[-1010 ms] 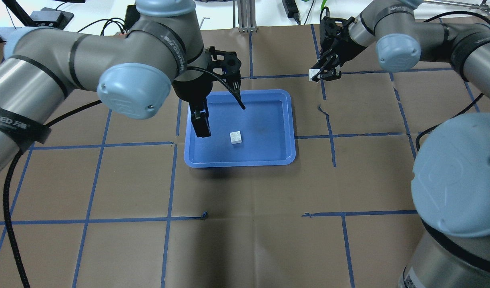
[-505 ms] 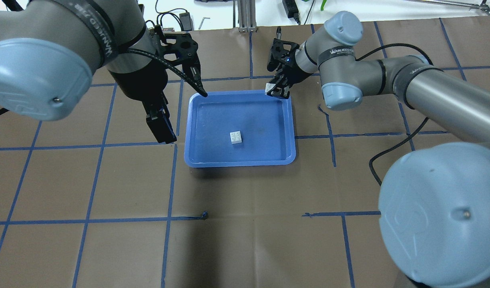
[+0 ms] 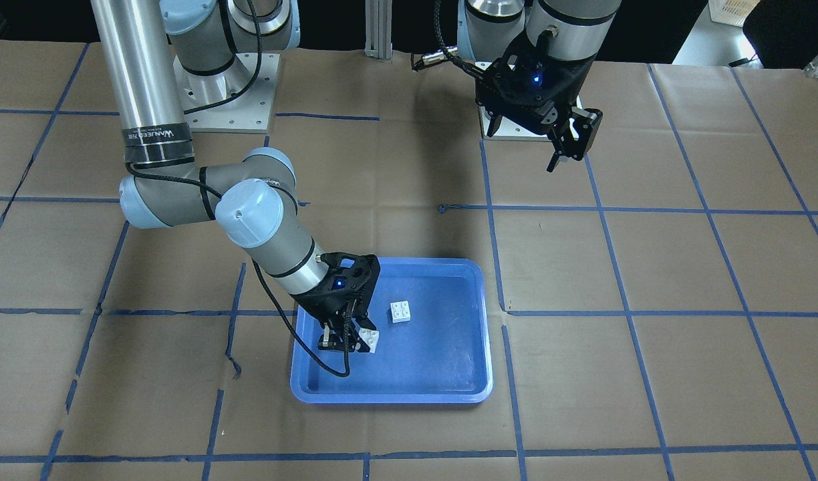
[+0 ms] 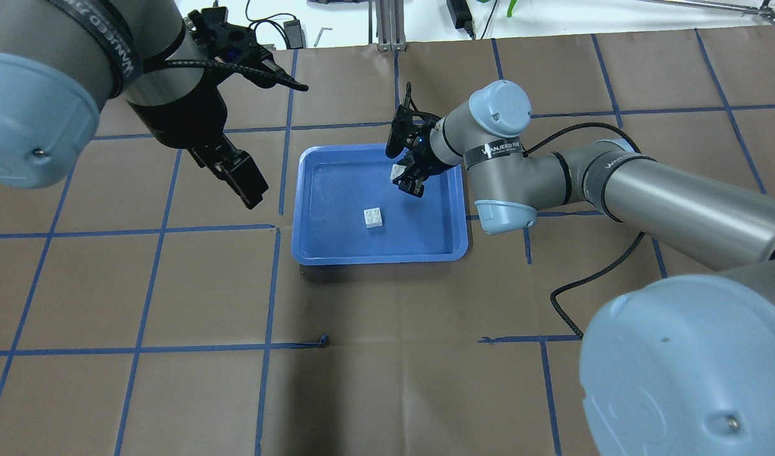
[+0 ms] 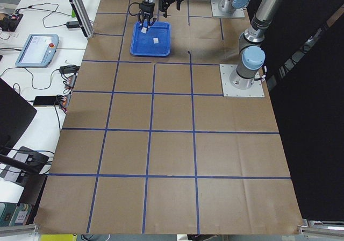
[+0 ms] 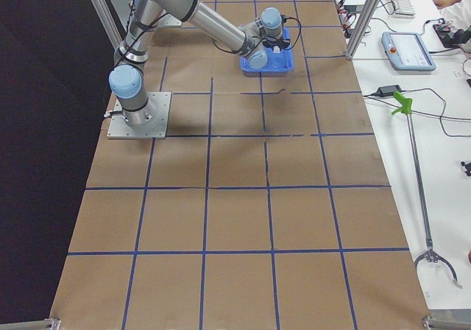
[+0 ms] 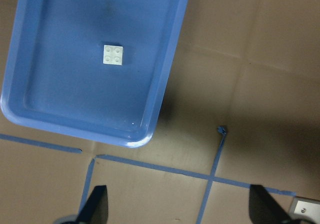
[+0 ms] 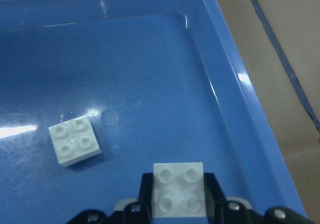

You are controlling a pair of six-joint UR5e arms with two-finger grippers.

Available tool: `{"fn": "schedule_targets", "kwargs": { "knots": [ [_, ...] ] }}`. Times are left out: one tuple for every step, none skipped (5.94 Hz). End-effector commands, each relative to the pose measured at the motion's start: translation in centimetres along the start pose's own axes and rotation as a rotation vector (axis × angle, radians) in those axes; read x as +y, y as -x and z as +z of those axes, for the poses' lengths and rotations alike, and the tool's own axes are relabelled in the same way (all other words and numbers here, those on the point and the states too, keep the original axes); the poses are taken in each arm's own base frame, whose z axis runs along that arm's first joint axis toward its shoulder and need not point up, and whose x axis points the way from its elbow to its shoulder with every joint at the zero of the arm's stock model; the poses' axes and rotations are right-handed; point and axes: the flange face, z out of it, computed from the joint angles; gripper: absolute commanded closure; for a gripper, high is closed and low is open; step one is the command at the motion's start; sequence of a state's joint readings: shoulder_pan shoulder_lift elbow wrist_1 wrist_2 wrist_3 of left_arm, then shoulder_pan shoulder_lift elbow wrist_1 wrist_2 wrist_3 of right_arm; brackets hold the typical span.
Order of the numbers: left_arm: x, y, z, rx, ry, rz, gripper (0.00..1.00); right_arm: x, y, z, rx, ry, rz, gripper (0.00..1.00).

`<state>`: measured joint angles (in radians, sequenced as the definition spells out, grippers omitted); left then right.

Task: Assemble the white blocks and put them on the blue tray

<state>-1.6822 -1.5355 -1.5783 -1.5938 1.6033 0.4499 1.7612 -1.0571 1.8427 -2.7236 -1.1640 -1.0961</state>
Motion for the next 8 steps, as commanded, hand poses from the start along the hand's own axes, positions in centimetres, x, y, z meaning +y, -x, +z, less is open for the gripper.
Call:
{"fn": "schedule_targets", "kwargs": {
  "knots": [
    [0.8, 1.0, -1.4, -0.032, -0.094, -0.452, 0.01, 0.7, 3.2, -0.3, -0.029, 0.009, -0.018, 0.7],
    [0.8, 2.0, -1.9, -0.031, -0.133, -0.616, 0.01, 0.1, 4.3, 0.9, -0.056, 0.008, -0.051, 0.71],
    [0.8, 1.9, -1.9, -0.026, -0.137, -0.698, 0.01, 0.6, 4.4, 2.2, -0.061, 0.008, -0.053, 0.7],
    [0.8, 2.1, -1.9, -0.027, -0.14, -0.694, 0.01, 1.3, 4.4, 3.9, -0.05, 0.002, -0.057, 0.7],
    [0.8, 2.1, -2.0, -0.026, -0.141, -0.694, 0.01, 1.3, 4.5, 4.0, -0.045, -0.001, -0.052, 0.7],
    [0.8, 2.1, -2.0, -0.026, -0.143, -0.694, 0.01, 1.2, 4.5, 4.0, -0.044, -0.002, -0.051, 0.7],
    [0.8, 2.2, -2.0, -0.028, -0.143, -0.694, 0.01, 1.0, 4.6, 3.7, -0.041, -0.006, -0.053, 0.7],
    [0.8, 2.2, -2.2, -0.022, -0.145, -0.654, 0.01, 0.2, 5.3, 3.9, -0.046, -0.009, -0.064, 0.7]
  ]
}}
